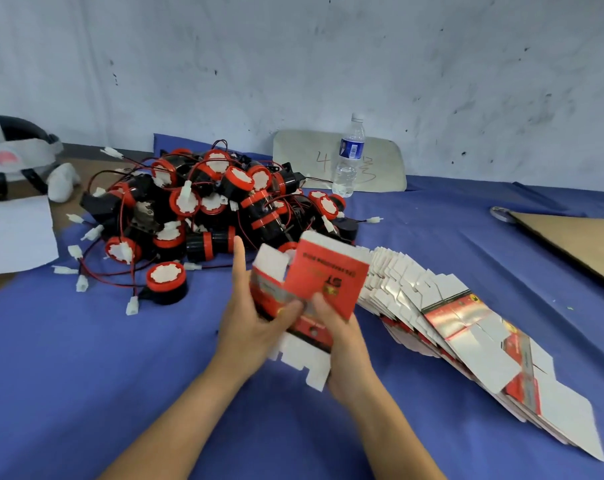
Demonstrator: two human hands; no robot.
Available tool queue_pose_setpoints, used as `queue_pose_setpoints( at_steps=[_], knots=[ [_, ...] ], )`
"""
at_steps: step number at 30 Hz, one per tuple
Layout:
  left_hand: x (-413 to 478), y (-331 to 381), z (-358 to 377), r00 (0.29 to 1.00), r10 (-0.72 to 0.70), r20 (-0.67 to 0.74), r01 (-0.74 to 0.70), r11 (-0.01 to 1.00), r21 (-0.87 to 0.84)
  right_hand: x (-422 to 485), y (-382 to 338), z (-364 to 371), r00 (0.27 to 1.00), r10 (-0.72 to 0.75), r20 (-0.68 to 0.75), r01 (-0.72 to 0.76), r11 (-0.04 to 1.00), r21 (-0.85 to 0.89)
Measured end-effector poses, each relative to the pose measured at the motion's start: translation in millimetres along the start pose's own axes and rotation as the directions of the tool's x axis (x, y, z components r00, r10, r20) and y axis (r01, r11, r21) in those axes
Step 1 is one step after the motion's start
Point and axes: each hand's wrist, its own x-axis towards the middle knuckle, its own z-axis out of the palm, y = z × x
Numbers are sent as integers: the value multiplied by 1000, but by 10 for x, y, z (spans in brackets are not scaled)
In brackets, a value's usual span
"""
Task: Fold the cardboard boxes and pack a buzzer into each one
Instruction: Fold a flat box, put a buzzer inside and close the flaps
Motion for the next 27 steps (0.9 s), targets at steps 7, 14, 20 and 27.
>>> queue_pose_setpoints(
  at_steps=[7,14,20,27],
  knots=[
    [-12,87,-17,954,-177,242,243,929,-279,69,-91,-60,945,-297,-134,284,953,-105],
    [73,219,-215,799,-495,341,585,507,-633,8,-16,-69,797,-572,194,572,613,-545],
    [70,181,-231,772,-462,437,634,501,-589,50,40,-44,714,-611,342,645,383,-662],
    [5,206,-186,949,-145,280,208,955,-210,66,-9,-107,750,-656,-85,546,687,-480]
  ],
)
